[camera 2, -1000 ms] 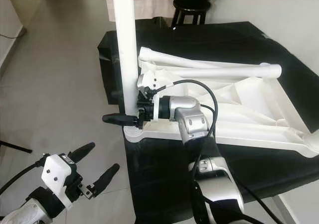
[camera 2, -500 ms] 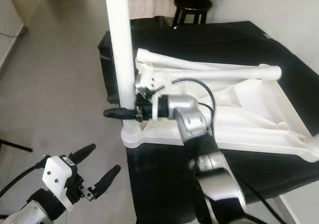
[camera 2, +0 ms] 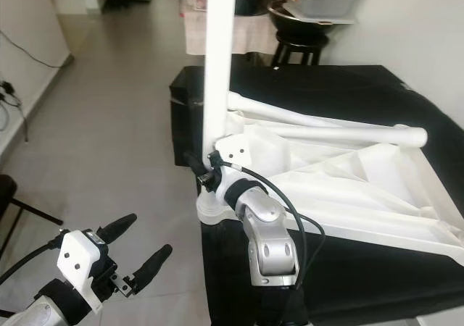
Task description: Building children table
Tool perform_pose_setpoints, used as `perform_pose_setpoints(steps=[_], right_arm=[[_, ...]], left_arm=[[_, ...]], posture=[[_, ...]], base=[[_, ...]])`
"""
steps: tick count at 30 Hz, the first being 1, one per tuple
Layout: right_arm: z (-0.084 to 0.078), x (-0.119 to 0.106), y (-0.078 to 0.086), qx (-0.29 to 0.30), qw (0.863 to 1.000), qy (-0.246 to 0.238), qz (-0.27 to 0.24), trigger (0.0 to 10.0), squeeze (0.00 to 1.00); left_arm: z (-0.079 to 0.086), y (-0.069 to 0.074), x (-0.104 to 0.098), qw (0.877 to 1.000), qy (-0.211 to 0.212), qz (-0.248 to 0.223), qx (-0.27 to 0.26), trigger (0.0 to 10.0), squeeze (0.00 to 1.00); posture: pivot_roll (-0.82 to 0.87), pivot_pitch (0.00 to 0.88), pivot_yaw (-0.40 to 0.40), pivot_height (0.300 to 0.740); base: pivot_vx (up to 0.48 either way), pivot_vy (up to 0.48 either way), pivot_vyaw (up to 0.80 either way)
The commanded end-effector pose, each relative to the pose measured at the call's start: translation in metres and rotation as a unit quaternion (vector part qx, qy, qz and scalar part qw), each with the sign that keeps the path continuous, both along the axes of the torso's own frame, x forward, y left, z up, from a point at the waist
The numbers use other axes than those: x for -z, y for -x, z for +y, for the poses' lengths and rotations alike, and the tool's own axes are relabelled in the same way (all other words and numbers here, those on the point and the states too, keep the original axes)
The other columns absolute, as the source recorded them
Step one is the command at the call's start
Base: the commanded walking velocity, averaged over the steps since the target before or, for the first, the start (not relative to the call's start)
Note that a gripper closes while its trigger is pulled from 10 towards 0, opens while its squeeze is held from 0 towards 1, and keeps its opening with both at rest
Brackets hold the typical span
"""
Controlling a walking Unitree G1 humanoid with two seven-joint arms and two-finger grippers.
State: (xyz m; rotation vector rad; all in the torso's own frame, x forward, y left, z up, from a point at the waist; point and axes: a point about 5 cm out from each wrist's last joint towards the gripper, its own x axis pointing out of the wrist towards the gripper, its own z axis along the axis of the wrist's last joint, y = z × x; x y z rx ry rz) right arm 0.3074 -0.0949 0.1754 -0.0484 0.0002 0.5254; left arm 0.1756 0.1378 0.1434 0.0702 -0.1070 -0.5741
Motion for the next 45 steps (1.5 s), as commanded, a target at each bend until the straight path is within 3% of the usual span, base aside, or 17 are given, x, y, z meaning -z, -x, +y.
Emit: perform_pose_setpoints(steps=[1, 5, 6, 8, 9, 11, 13, 14, 16, 17, 18, 26, 27, 29, 30, 40, 45], right_arm=[[-0.018, 0.038, 0.002, 0.046, 0.993, 0.058, 0.095, 0.0, 0.00], [-0.016, 0.033, -0.002, 0.033, 0.994, 0.064, 0.084, 0.0, 0.00], [-0.012, 0.025, -0.009, -0.003, 0.996, 0.055, 0.064, 10.0, 0.00], [-0.005, 0.013, -0.016, -0.073, 0.996, 0.036, 0.038, 10.0, 0.12], [0.002, -0.002, -0.020, -0.160, 0.987, 0.014, 0.013, 10.0, 1.00], [0.007, -0.015, -0.023, -0.248, 0.969, 0.001, -0.003, 10.0, 1.00], [0.007, -0.015, -0.023, -0.248, 0.969, 0.001, -0.003, 10.0, 1.00], [0.011, -0.025, -0.024, -0.326, 0.945, 0.011, -0.019, 10.0, 1.00], [0.011, -0.025, -0.024, -0.326, 0.945, 0.011, -0.019, 10.0, 1.00], [0.015, -0.032, -0.028, -0.382, 0.923, 0.023, -0.024, 10.0, 1.00], [0.018, -0.033, -0.033, -0.429, 0.901, 0.057, -0.017, 10.0, 0.00], [0.029, -0.041, -0.044, -0.497, 0.864, 0.086, 0.008, 10.0, 0.00], [0.033, -0.047, -0.045, -0.516, 0.853, 0.074, 0.009, 5.0, 0.00], [0.033, -0.047, -0.045, -0.516, 0.853, 0.074, 0.009, 5.0, 0.00], [0.033, -0.048, -0.045, -0.526, 0.848, 0.070, 0.011, 0.0, 0.00], [0.017, -0.044, -0.048, -0.542, 0.838, 0.059, 0.012, 0.0, 0.00], [-0.008, -0.045, -0.050, -0.495, 0.868, 0.038, -0.014, 0.0, 0.00]], left_arm=[[0.002, 0.000, 0.002, 1.000, -0.001, 0.002, -0.003, 10.0, 0.00], [0.002, 0.000, 0.003, 1.000, -0.001, 0.001, -0.008, 10.0, 0.00], [0.002, 0.000, 0.003, 1.000, -0.001, 0.002, -0.009, 10.0, 0.00], [0.002, -0.001, 0.003, 1.000, -0.001, 0.002, -0.007, 10.0, 0.00], [0.001, -0.001, 0.003, 1.000, -0.001, 0.002, -0.005, 10.0, 0.00], [0.000, -0.001, 0.003, 1.000, -0.001, 0.002, -0.004, 10.0, 0.00], [0.000, -0.001, 0.003, 1.000, -0.001, 0.002, -0.004, 10.0, 0.00], [0.000, -0.001, 0.002, 1.000, 0.000, 0.002, -0.003, 10.0, 0.00], [0.000, -0.001, 0.002, 1.000, 0.000, 0.002, -0.003, 10.0, 0.00], [-0.001, -0.001, 0.002, 1.000, 0.000, 0.002, -0.003, 10.0, 0.00], [-0.001, 0.000, 0.001, 1.000, 0.001, 0.001, -0.004, 10.0, 0.00], [-0.003, 0.005, 0.000, 1.000, 0.003, 0.000, -0.008, 10.0, 0.00], [-0.004, 0.006, -0.001, 1.000, 0.003, 0.000, -0.008, 10.0, 0.00], [-0.004, 0.006, -0.001, 1.000, 0.003, 0.000, -0.008, 10.0, 0.00], [-0.004, 0.006, -0.001, 1.000, 0.003, 0.000, -0.008, 10.0, 0.00], [-0.005, 0.006, -0.001, 1.000, 0.006, 0.001, -0.007, 10.0, 0.00], [-0.004, 0.004, -0.001, 1.000, 0.007, 0.001, -0.007, 10.0, 0.00]], posture=[[-0.09, 0.076, -0.081, 0.740], [-0.08, 0.072, -0.082, 0.740], [-0.08, 0.072, -0.082, 0.740], [-0.08, 0.074, -0.077, 0.740], [-0.08, 0.073, -0.076, 0.740], [-0.07, 0.077, -0.076, 0.740], [-0.07, 0.077, -0.076, 0.740], [-0.07, 0.079, -0.079, 0.740], [-0.07, 0.079, -0.079, 0.740], [-0.05, 0.084, -0.084, 0.740], [-0.04, 0.093, -0.091, 0.740], [-0.02, 0.109, -0.097, 0.740], [-0.02, 0.114, -0.098, 0.740], [-0.02, 0.114, -0.098, 0.740], [-0.01, 0.116, -0.098, 0.740], [-0.03, 0.119, -0.096, 0.740], [-0.04, 0.117, -0.093, 0.740]], base=[[0.000, 0.000, 0.00], [0.000, 0.000, 0.00], [0.000, 0.000, 0.00], [0.000, 0.000, 0.00], [0.000, 0.000, 0.00], [0.000, 0.000, 0.00], [0.000, 0.000, 0.00], [0.000, 0.000, 0.00], [0.000, 0.000, 0.00], [0.000, 0.000, 0.00], [0.000, 0.000, 0.00], [0.000, 0.000, 0.00], [0.000, 0.000, 0.00], [0.000, 0.000, 0.00], [0.000, 0.000, 0.00], [0.000, 0.000, 0.00], [0.000, 0.000, 0.00]])
